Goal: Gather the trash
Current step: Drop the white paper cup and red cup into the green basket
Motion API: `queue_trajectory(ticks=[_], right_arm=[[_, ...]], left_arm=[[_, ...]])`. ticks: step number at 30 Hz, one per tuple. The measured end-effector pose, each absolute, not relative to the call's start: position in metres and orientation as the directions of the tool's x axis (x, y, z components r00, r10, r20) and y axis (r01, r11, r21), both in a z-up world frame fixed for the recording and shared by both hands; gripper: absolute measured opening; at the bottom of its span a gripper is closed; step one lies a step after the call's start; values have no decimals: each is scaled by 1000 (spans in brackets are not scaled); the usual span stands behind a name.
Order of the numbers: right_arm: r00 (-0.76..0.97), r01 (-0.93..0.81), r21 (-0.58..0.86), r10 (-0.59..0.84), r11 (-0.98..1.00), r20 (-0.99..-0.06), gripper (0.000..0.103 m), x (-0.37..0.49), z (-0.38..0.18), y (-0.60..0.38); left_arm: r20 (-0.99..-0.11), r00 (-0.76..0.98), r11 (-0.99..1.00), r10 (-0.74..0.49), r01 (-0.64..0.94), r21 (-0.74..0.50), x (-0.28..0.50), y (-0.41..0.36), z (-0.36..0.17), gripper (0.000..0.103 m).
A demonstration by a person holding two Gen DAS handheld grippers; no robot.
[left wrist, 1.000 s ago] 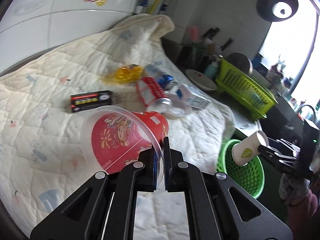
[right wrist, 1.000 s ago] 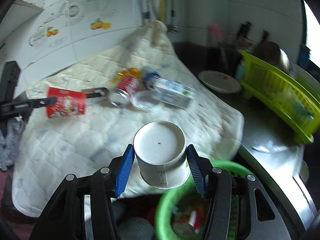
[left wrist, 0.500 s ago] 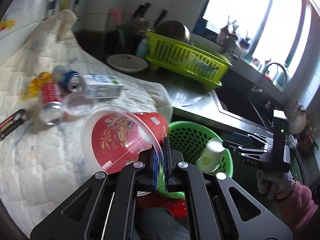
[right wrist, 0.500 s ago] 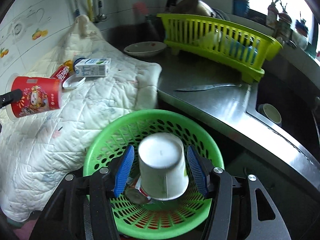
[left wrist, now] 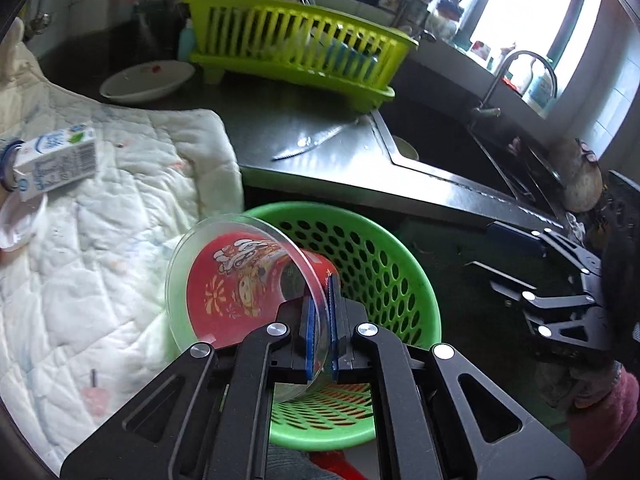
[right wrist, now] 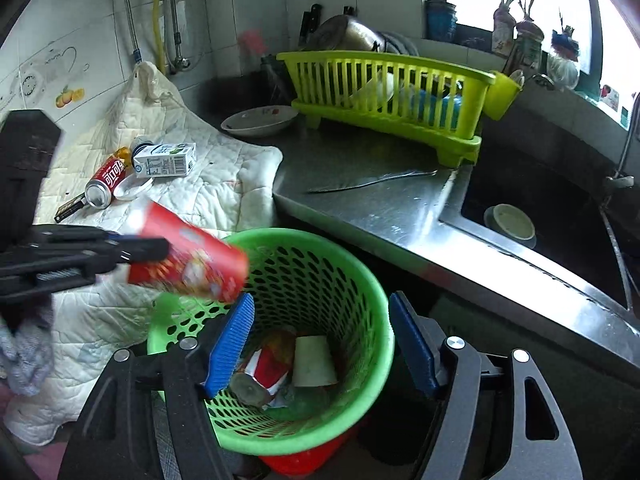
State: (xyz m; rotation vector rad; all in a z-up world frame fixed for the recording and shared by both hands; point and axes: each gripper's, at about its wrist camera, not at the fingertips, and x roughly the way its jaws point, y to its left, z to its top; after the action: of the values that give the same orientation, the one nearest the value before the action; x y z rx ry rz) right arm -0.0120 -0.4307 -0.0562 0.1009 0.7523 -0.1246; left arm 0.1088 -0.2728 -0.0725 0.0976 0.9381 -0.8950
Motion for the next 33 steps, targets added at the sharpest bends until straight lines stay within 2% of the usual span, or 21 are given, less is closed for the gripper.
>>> queue_trajectory(ticks=[7, 11, 13, 14, 15, 17, 33], right_arm=[[740, 165, 67, -78, 984, -668, 69, -24, -50, -442], [742, 166, 62, -83, 984, -665, 70, -25, -50, -442], [741, 165, 65, -80, 984, -666, 70, -25, -51, -442], [740, 164, 67, -78, 984, -668, 70, -24, -51, -441], [740, 163, 66, -79, 984, -668, 70, -24, -51, -441], [742, 159, 66, -75, 985, -667, 70, -23, -50, -438], [756, 70, 55, -17, 996, -655, 73, 7, -39, -395]], left_arm=[[-756, 203, 619, -622, 719, -316, 107, -301, -90, 7], [-766, 165, 612, -621, 712, -343, 109, -305, -99, 14], [-768, 157, 610, -621, 712, -348, 109, -304, -101, 14], [-767, 154, 609, -623, 711, -352, 109, -302, -102, 18], [-766, 155, 610, -624, 709, -354, 109, -300, -102, 26], [-762, 163, 614, -627, 706, -354, 110, -294, -100, 31], [-748, 326, 720, -577, 635, -279, 125, -209, -70, 31]])
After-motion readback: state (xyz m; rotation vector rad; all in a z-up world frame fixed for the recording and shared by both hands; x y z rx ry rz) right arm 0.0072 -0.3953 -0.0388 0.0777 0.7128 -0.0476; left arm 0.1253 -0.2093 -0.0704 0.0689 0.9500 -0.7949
